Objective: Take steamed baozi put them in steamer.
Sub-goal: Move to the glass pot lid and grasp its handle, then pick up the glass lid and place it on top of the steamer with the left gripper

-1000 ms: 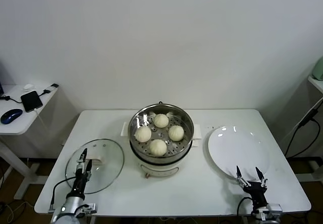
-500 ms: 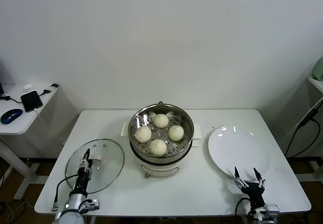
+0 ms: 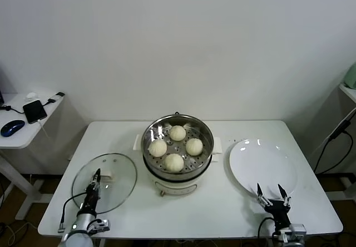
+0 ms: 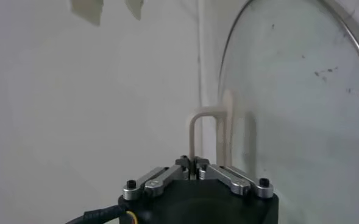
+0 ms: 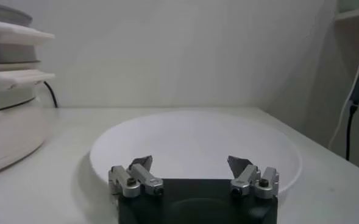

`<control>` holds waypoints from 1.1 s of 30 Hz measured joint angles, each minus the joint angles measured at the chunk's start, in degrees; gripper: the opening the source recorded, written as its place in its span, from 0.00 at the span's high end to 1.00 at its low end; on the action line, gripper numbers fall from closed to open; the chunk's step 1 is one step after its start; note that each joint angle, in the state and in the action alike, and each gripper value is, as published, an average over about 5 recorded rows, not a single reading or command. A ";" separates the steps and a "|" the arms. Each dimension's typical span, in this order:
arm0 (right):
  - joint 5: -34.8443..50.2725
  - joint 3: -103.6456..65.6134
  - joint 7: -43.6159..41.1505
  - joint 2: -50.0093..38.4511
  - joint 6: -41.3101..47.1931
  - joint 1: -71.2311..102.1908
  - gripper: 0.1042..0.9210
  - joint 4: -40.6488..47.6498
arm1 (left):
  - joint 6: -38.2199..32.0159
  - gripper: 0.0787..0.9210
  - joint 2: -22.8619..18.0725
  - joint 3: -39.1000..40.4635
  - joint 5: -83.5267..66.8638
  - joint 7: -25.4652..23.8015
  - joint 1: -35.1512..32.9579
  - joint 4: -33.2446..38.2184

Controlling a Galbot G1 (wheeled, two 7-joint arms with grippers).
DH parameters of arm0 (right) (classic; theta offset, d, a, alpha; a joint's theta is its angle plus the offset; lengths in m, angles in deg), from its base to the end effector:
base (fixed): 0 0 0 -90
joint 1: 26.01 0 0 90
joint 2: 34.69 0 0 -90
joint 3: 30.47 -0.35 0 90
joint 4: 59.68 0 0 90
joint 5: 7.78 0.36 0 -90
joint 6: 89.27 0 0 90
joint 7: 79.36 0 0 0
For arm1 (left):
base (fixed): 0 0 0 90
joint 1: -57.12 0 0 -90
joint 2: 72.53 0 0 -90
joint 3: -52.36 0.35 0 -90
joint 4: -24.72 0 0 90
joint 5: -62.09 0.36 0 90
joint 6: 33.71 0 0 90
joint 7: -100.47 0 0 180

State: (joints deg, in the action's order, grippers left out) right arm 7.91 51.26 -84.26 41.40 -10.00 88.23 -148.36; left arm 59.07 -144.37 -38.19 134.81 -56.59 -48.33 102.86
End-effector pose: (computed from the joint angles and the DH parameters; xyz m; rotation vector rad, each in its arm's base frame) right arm 0.1871 -0.1364 -0.4520 -0.0933 -2.9192 0.0046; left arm 0.2325 0.1354 -0.4811 0.0470 -2.0735 -2.1964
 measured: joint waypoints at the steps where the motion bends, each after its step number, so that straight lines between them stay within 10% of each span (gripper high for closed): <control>1: 0.01 -0.01 0.00 0.00 0.09 -0.03 0.12 -0.12 | -0.10 0.93 0.11 -0.07 -0.17 -0.16 -0.15 0.35; 21: -1.75 0.46 1.92 -1.00 4.19 -0.39 0.12 -4.11 | 14.77 0.93 6.99 -1.11 -13.12 -15.91 -4.97 29.29; 33: -3.18 1.14 2.31 -1.06 4.69 0.30 0.12 -5.28 | 28.97 0.93 6.59 13.63 -6.81 -26.38 3.53 39.36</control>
State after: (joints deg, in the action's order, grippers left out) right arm 4.73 52.40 -81.95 40.34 -5.31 88.54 -153.65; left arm 88.04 -137.78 -24.56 128.00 -82.98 -44.80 142.21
